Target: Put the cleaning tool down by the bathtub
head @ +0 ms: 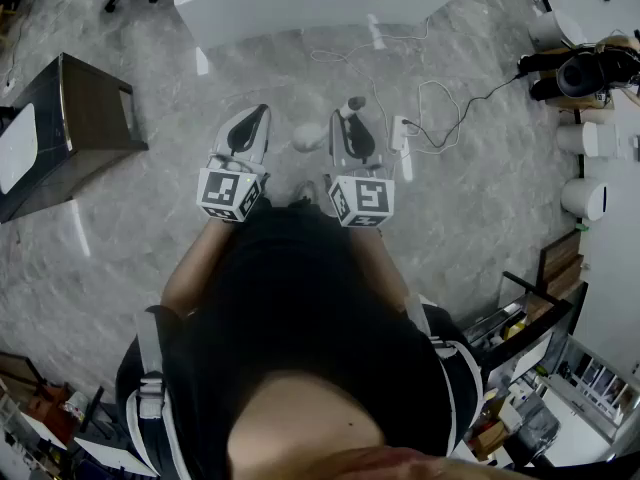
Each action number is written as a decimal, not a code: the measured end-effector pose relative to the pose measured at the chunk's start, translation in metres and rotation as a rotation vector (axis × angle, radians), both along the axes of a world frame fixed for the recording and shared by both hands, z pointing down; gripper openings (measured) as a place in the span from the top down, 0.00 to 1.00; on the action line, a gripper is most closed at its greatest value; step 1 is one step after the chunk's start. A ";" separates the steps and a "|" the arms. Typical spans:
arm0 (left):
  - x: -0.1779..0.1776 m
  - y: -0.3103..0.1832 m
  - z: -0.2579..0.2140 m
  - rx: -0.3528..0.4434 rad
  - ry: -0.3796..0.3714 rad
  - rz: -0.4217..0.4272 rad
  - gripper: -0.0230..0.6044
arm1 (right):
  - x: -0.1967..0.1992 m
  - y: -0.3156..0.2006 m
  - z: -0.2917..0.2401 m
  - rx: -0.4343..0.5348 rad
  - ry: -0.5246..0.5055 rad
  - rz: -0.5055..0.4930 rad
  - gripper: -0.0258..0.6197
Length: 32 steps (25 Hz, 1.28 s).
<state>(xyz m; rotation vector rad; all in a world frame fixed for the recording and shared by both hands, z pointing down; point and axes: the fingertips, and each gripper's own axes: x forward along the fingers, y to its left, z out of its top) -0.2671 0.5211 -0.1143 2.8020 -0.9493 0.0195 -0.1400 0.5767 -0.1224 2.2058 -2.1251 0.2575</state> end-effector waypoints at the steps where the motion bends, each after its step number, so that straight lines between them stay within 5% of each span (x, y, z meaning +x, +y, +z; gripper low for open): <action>1: -0.002 0.000 -0.001 0.000 0.001 0.000 0.95 | -0.002 0.000 -0.001 0.000 0.000 0.001 0.83; 20: -0.026 -0.027 0.003 -0.013 0.033 0.085 0.95 | -0.015 -0.019 0.003 0.002 -0.004 0.117 0.83; 32: 0.024 -0.070 0.018 -0.031 0.009 0.047 0.95 | 0.041 -0.072 0.011 0.004 0.004 0.091 0.83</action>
